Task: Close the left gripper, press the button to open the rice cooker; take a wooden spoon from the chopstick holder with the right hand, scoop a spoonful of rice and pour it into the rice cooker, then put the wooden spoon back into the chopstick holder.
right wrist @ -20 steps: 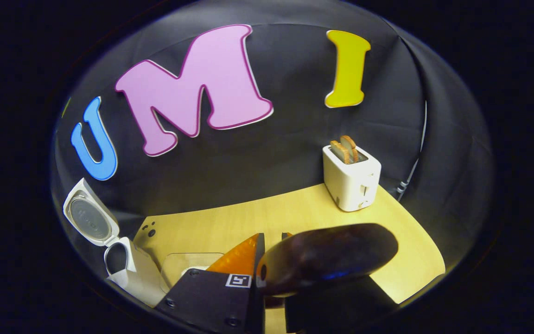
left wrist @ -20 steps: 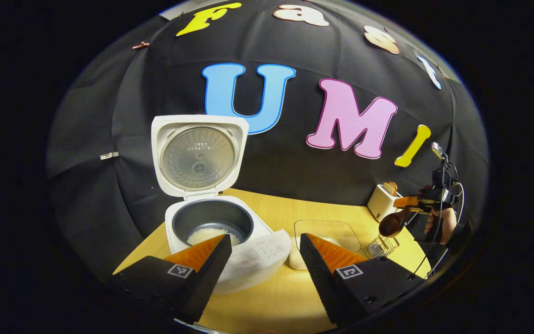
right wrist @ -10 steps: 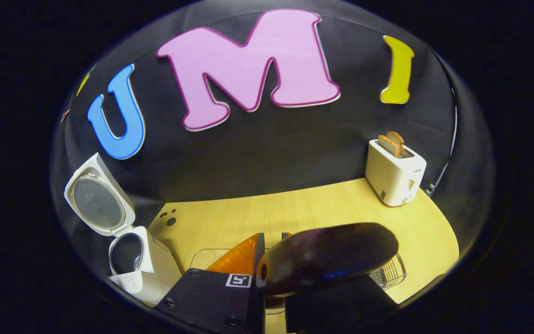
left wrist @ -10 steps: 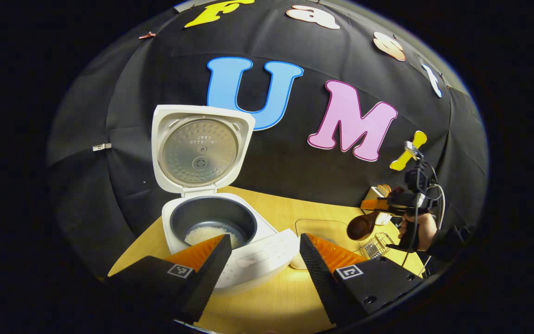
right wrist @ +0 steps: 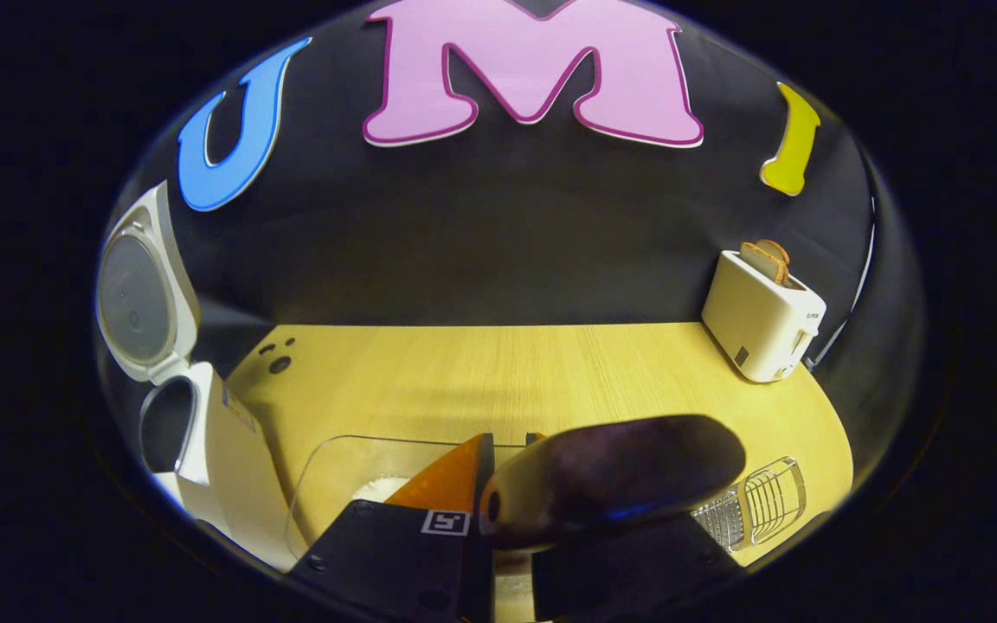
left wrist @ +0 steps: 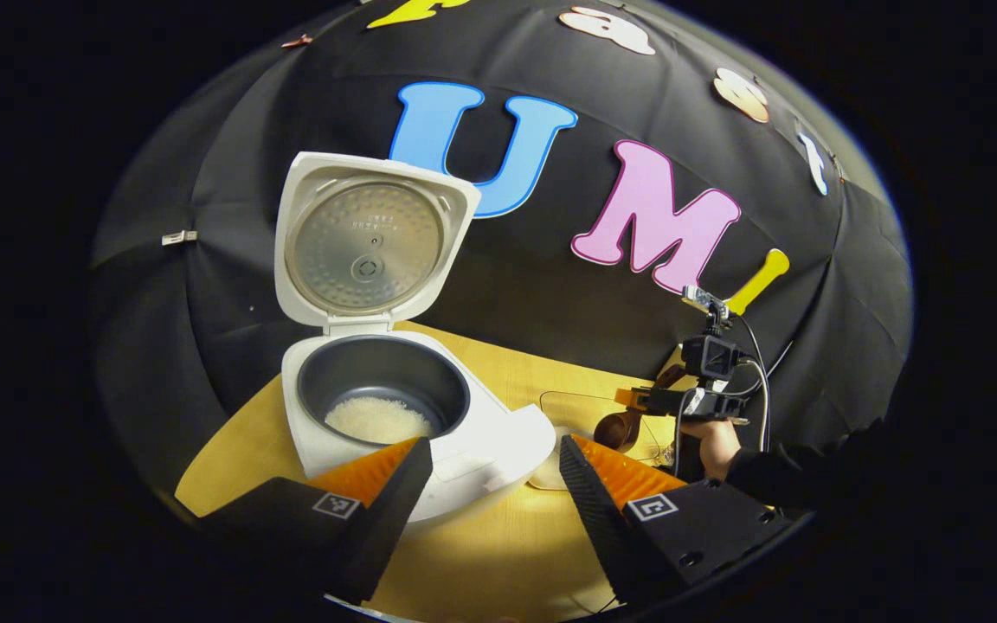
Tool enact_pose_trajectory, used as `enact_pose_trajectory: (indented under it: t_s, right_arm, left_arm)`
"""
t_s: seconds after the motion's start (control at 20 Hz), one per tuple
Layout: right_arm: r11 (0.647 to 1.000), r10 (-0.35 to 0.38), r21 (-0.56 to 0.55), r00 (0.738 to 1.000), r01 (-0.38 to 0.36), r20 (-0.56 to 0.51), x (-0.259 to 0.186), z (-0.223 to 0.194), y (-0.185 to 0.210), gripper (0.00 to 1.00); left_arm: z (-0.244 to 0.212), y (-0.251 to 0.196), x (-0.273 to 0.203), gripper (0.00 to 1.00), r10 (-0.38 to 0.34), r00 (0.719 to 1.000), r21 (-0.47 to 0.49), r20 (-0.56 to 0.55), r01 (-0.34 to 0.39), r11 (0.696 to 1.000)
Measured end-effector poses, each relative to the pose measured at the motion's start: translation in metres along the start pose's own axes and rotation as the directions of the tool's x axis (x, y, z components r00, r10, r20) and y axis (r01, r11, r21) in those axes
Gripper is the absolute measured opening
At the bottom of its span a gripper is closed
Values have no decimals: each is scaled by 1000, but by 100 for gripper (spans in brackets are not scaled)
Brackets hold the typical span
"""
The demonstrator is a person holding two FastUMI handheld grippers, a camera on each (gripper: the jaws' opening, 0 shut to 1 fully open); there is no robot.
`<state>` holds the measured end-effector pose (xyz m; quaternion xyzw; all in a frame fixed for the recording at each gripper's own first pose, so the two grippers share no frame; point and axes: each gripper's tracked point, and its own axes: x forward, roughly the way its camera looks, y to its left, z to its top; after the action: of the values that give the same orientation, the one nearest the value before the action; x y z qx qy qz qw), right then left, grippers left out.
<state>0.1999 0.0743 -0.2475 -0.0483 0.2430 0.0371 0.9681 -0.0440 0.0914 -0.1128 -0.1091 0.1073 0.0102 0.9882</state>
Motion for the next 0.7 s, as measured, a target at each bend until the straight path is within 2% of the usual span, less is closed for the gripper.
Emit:
enact_pose_trajectory:
  t_s: [0.15,0.3,0.55,0.7]
  right_arm:
    - [1000,7,1,999,-7,-39,7,-21,11,10]
    - [1000,12,0,999,-12,-40,7,-26,22,10]
    - [992,109,82,988,-100,-108,-2,-41,61,10]
    - [988,126,101,984,-114,-127,-4,-43,74,10]
  left_arm:
    - [2,2,3,96,-27,1000,-12,-1,27,1000]
    - [8,13,4,95,-22,1000,-19,7,22,1000]
    - [33,28,-3,96,26,998,-75,65,-21,997]
    - [34,38,-9,96,59,995,-95,77,-51,994]
